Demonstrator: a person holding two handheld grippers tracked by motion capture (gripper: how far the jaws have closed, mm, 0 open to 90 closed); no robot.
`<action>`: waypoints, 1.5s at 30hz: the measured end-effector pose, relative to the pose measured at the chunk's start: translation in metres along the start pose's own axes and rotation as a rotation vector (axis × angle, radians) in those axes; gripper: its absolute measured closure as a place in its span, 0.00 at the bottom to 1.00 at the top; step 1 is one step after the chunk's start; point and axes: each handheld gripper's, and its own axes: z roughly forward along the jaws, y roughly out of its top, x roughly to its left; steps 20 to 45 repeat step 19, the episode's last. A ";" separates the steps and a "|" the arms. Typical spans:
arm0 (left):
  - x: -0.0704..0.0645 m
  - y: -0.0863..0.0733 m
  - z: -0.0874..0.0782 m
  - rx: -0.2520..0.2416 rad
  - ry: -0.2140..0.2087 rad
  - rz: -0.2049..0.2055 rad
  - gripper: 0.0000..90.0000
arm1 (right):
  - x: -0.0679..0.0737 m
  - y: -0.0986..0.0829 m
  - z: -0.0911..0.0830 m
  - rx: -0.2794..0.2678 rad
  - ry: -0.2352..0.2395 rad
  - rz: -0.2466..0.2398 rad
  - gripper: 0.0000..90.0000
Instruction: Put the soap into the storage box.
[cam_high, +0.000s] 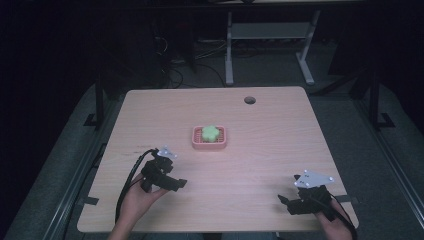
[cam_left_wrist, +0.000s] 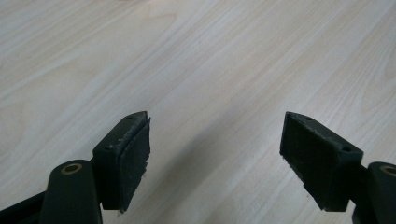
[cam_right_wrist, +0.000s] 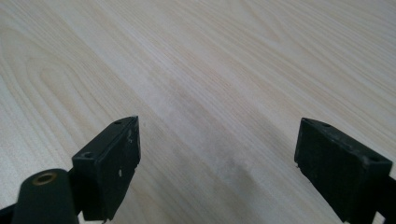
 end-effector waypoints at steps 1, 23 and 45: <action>0.000 -0.002 0.000 -0.003 0.002 -0.002 0.27 | 0.000 0.000 0.000 0.002 0.002 0.003 0.15; -0.008 -0.039 -0.001 -0.064 -0.023 -0.050 0.27 | -0.001 0.001 0.001 0.003 0.002 0.001 0.15; -0.008 -0.039 -0.001 -0.064 -0.023 -0.050 0.27 | -0.001 0.001 0.001 0.003 0.002 0.001 0.15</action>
